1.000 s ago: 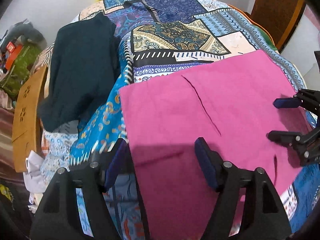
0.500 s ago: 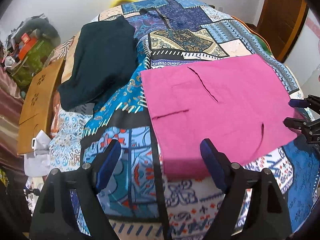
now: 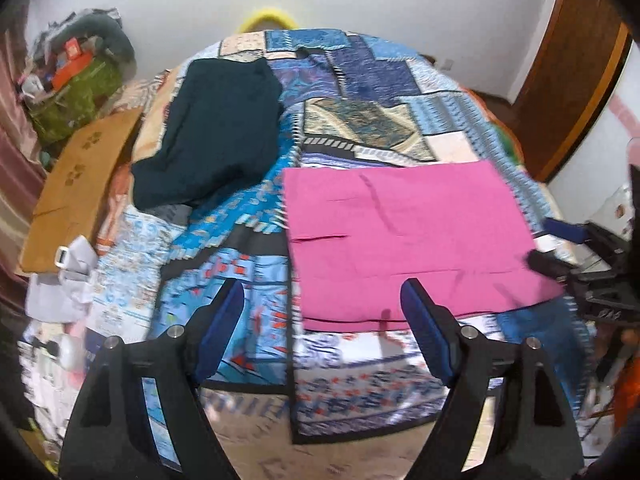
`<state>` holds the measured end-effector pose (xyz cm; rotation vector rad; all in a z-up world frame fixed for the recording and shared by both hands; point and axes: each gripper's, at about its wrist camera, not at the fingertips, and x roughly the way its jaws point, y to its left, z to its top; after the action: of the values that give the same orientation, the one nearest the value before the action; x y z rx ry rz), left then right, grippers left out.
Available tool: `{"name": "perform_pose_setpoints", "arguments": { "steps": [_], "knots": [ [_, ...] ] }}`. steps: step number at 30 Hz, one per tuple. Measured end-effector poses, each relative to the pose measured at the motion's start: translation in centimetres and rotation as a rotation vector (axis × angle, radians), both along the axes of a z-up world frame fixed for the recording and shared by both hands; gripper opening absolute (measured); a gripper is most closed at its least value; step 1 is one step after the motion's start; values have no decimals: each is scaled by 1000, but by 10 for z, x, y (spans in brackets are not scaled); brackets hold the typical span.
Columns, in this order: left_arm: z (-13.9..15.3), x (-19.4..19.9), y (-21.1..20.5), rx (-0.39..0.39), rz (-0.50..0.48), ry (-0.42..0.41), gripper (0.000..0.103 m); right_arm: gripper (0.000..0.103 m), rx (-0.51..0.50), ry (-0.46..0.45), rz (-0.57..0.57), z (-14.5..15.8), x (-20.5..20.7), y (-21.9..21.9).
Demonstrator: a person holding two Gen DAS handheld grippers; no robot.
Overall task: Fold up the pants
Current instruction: 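Close the left gripper on the pink trousers' edge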
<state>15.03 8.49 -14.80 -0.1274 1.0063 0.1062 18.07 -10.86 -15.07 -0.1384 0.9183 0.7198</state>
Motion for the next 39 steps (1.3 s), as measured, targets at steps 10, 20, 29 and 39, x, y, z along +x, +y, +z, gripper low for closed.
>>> {"name": "perform_pose_setpoints", "arguments": {
  "steps": [10,20,29,39],
  "knots": [
    [-41,-2,-6,-230,-2,133,77,76,-57,29,17,-34,-3,34],
    [-63,31,14,-515,-10,168,83,76,-29,130,-6,-51,-5,30],
    [-63,45,4,-325,78,127,28,76,-13,136,-15,-51,-6,28],
    [-15,-4,-14,232,-19,-8,21,74,76,124,-144,-31,3,-26]
  ]
}}
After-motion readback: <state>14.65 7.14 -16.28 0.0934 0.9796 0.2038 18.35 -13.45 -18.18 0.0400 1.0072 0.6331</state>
